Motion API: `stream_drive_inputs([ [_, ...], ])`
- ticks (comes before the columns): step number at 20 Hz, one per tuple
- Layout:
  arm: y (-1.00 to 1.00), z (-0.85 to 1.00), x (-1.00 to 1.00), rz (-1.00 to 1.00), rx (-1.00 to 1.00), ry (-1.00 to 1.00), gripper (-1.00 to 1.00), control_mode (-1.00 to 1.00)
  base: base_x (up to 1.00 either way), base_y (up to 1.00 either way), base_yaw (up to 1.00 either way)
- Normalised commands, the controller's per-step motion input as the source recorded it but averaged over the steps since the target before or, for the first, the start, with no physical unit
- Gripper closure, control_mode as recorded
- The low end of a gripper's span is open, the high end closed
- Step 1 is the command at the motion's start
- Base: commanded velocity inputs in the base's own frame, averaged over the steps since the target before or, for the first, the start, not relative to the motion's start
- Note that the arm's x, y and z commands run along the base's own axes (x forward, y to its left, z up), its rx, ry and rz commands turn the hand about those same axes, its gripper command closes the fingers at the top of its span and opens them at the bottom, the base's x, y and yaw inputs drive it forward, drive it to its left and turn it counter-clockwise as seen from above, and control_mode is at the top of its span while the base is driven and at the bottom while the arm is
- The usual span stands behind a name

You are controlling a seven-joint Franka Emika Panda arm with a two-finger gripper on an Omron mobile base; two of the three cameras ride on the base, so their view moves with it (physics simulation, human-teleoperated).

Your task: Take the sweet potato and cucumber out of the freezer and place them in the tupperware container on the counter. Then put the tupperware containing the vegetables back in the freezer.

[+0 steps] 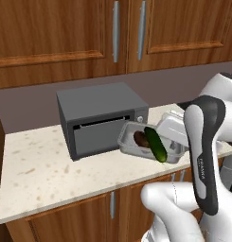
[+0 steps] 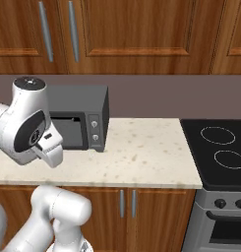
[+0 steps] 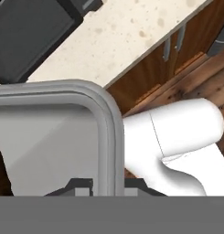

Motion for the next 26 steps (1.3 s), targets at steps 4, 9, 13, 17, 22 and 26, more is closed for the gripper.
stream_drive_inputs([
  [4,0.51,0.15,-0.15,0.0,-0.02,0.1,1.0,-1.0,0.0,0.0,0.0],
  [9,0.32,0.01,-0.37,0.0,0.0,0.05,1.0,-1.0,0.0,0.0,0.0],
  [13,0.15,0.0,-0.36,0.01,0.0,0.01,1.0,-1.0,0.0,0.0,0.0],
  [17,0.0,-0.01,-0.1,0.02,0.0,0.01,1.0,-1.0,0.0,0.0,0.0],
  [22,0.01,0.0,-0.01,0.02,0.0,0.01,1.0,1.0,-0.44,0.02,0.02],
  [26,0.0,0.0,0.0,0.0,0.0,0.0,1.0,1.0,-1.0,0.0,0.0],
])
